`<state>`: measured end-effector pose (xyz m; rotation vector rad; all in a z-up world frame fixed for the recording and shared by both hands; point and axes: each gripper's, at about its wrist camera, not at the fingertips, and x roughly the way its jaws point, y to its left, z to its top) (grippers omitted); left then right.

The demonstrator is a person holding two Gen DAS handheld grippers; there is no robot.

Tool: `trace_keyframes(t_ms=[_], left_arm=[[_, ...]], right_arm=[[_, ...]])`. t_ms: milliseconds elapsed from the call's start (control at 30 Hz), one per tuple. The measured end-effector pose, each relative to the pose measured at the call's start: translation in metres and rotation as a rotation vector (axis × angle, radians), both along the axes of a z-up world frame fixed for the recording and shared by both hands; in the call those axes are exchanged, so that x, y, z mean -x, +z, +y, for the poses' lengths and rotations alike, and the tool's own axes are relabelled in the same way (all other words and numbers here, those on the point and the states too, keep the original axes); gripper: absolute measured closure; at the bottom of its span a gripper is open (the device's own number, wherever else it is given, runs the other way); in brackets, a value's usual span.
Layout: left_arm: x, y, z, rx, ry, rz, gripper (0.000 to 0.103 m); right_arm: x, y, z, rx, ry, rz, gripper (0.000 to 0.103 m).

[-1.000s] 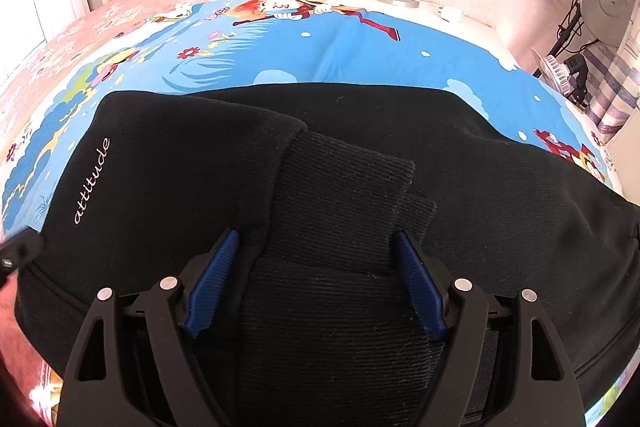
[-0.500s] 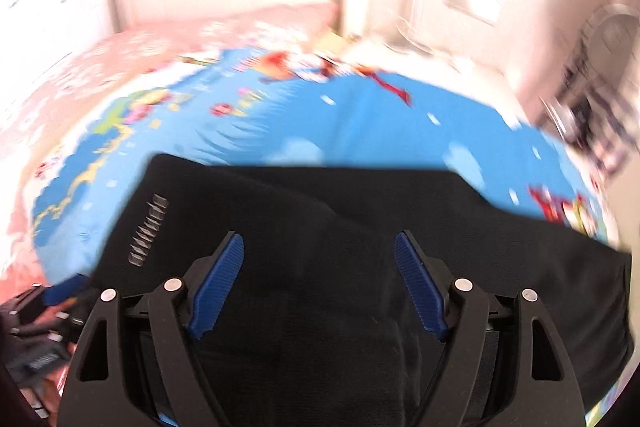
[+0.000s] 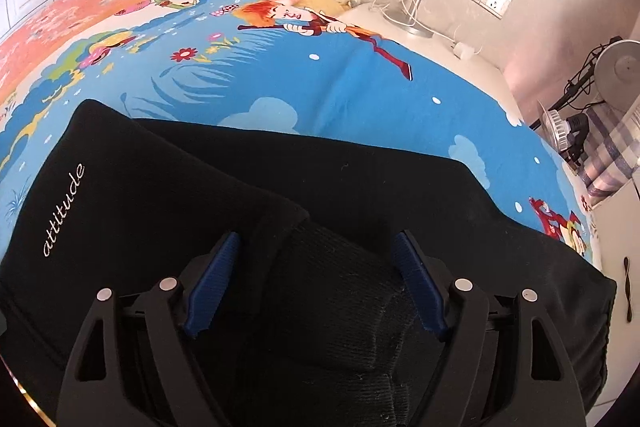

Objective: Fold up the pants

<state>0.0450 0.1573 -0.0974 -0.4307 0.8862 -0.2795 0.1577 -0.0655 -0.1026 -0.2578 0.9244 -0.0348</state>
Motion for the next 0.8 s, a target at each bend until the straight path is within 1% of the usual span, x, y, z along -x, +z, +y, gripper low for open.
trace_keyframes(t_ms=[33, 100, 200, 233, 267, 367, 400, 467, 567, 633, 700, 733, 800], left_arm=[[-0.001, -0.005, 0.001, 0.007, 0.002, 0.016, 0.044], [0.000, -0.012, 0.002, 0.053, 0.000, 0.036, 0.044], [-0.001, -0.020, 0.004, 0.100, -0.011, 0.053, 0.044], [-0.001, -0.021, 0.005, 0.118, -0.011, 0.057, 0.048], [-0.001, -0.021, 0.006, 0.135, -0.012, 0.058, 0.048], [-0.001, -0.020, 0.002, 0.107, -0.020, 0.049, 0.051], [0.000, -0.020, 0.002, 0.106, -0.018, 0.048, 0.053], [0.001, -0.016, 0.001, 0.100, -0.014, 0.046, 0.057], [0.004, -0.006, -0.005, 0.039, -0.026, 0.021, 0.061], [0.003, -0.004, -0.005, 0.035, -0.027, 0.017, 0.061], [0.003, -0.004, -0.004, 0.040, -0.027, 0.019, 0.061], [0.002, -0.005, -0.004, 0.041, -0.026, 0.022, 0.059], [0.001, -0.008, -0.001, 0.064, -0.019, 0.039, 0.058]], right_arm=[[0.001, -0.001, -0.001, -0.004, -0.002, -0.003, 0.028], [0.001, -0.002, -0.003, -0.012, -0.002, -0.006, 0.027], [0.000, -0.002, -0.006, -0.023, -0.006, -0.006, 0.025], [0.000, -0.002, -0.006, -0.020, -0.007, -0.010, 0.023], [0.000, -0.002, -0.006, -0.020, -0.007, -0.012, 0.022], [-0.001, -0.002, -0.008, -0.035, -0.013, -0.011, 0.018], [-0.001, -0.002, -0.009, -0.038, -0.013, -0.013, 0.015], [0.000, 0.000, -0.012, -0.059, -0.008, -0.011, 0.014], [0.004, 0.018, -0.018, -0.103, -0.015, -0.003, 0.014], [0.008, 0.036, -0.017, -0.169, 0.019, -0.026, 0.014], [0.007, 0.049, -0.004, -0.215, 0.103, -0.013, 0.014], [0.006, 0.054, 0.005, -0.237, 0.153, 0.004, 0.014], [-0.001, 0.055, 0.028, -0.303, 0.247, 0.084, 0.014]])
